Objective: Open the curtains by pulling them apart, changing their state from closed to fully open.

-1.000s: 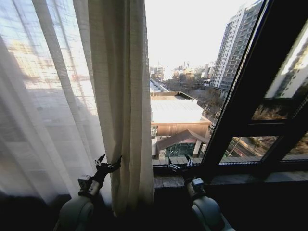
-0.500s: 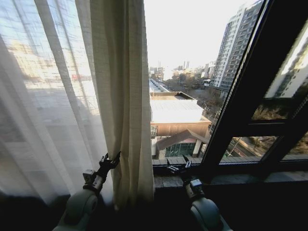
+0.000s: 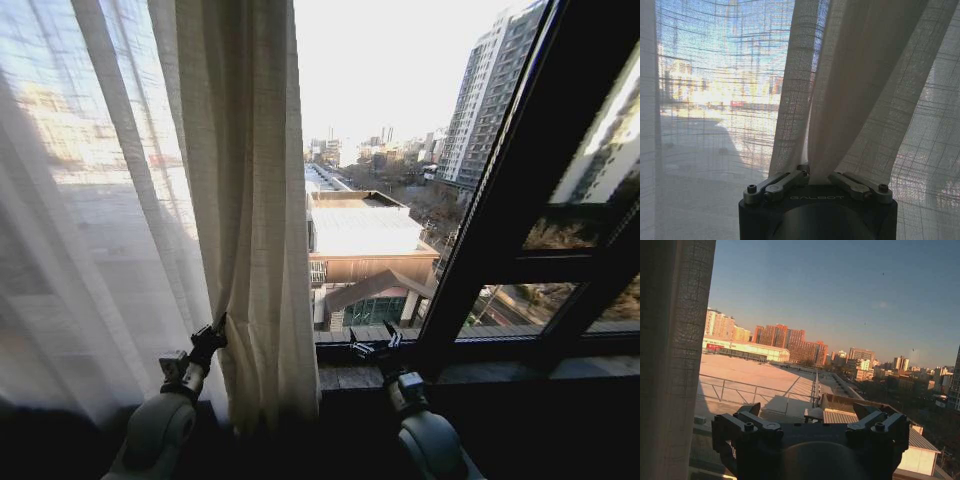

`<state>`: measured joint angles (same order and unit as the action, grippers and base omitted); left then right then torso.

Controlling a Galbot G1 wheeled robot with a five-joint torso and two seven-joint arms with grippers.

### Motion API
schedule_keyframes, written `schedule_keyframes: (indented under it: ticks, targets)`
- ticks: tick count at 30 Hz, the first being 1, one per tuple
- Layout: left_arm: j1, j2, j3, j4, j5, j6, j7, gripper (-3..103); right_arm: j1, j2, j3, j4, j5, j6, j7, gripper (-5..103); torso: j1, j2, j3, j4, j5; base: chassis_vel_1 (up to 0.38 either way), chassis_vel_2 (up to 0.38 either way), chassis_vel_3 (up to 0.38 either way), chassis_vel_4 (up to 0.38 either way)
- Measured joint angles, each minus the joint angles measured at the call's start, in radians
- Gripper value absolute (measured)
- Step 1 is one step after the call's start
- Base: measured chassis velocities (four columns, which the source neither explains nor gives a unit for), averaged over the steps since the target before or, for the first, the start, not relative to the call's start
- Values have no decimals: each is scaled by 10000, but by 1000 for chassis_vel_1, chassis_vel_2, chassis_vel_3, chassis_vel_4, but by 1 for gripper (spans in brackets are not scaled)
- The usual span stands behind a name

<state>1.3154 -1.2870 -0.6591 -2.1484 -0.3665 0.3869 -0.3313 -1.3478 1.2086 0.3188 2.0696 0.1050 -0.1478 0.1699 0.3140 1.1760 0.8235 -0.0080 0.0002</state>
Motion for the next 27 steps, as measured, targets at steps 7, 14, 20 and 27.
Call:
schedule_keyframes:
  ticks: [7,14,20,27]
  targets:
    - [260,-396,-2874,148,479,-425,-1240,0,86,3,-182,-12,7,12,-21,100,0,0,0,6,3,0,0,0,0]
    - [805,-93,-4796,527,291,-602,-1867,-1,76,-34,-289,0,25,48,-37,100,0,0,0,12,-7,0,0,0,0]
    - [1565,-584,-3902,-834,294,-158,-594,15,102,-99,-192,95,213,57,-35,100,0,1,0,0,2,0,0,0,0]
    - [2660,-1214,-2651,-2245,374,438,889,47,36,-87,133,-35,391,257,-34,100,0,0,0,3,3,0,0,0,0]
